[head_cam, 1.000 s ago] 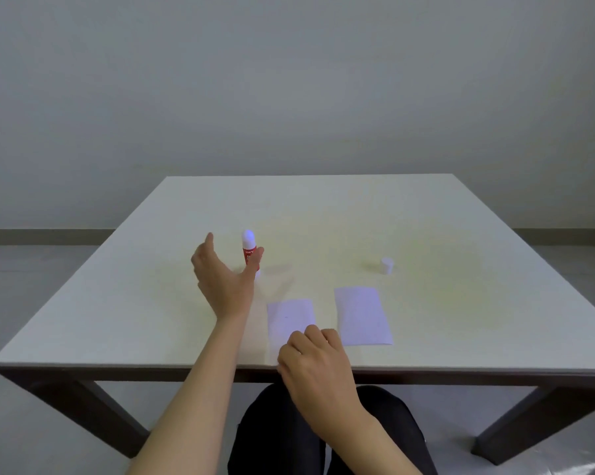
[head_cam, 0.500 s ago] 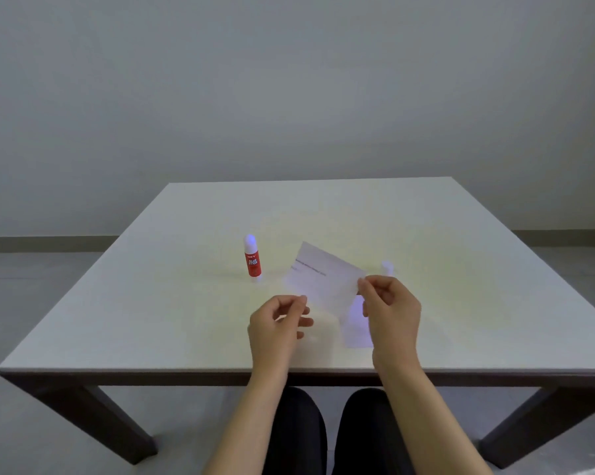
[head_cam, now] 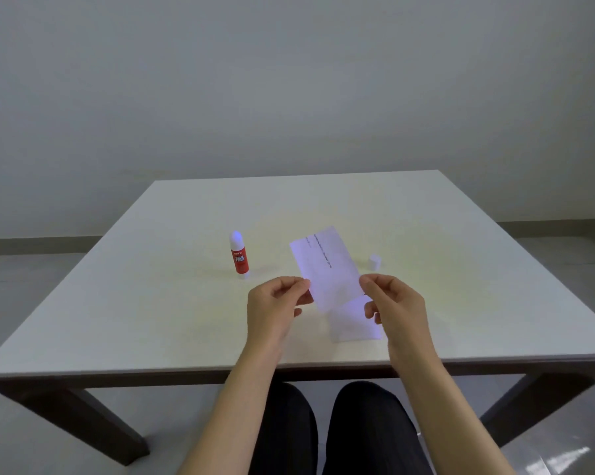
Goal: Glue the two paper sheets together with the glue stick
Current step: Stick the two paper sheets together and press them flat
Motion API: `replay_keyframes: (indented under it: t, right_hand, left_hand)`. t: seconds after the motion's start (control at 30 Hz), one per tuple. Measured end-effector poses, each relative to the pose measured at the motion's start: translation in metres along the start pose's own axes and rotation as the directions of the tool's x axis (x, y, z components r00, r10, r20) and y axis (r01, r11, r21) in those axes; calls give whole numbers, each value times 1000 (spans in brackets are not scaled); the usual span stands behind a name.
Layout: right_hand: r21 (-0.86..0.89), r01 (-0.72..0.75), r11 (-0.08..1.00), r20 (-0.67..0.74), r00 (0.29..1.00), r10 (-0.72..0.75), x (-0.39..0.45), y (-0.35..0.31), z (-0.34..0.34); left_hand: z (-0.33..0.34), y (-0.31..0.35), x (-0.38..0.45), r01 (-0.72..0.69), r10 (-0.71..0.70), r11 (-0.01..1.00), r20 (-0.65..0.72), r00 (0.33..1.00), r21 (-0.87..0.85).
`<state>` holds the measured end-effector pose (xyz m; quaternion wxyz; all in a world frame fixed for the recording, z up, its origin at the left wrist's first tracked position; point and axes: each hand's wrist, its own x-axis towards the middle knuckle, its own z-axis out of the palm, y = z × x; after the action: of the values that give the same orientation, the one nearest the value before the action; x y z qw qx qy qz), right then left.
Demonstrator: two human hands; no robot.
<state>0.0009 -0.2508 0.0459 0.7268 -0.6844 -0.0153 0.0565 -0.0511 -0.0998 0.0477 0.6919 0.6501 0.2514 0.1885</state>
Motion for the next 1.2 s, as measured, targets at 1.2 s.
replay_keyframes:
  t: [1.2]
  right_hand:
    - [-645, 120, 754, 155, 988, -25, 26, 20, -37]
  left_hand:
    - [18, -16, 19, -53, -55, 834, 179, 982, 549]
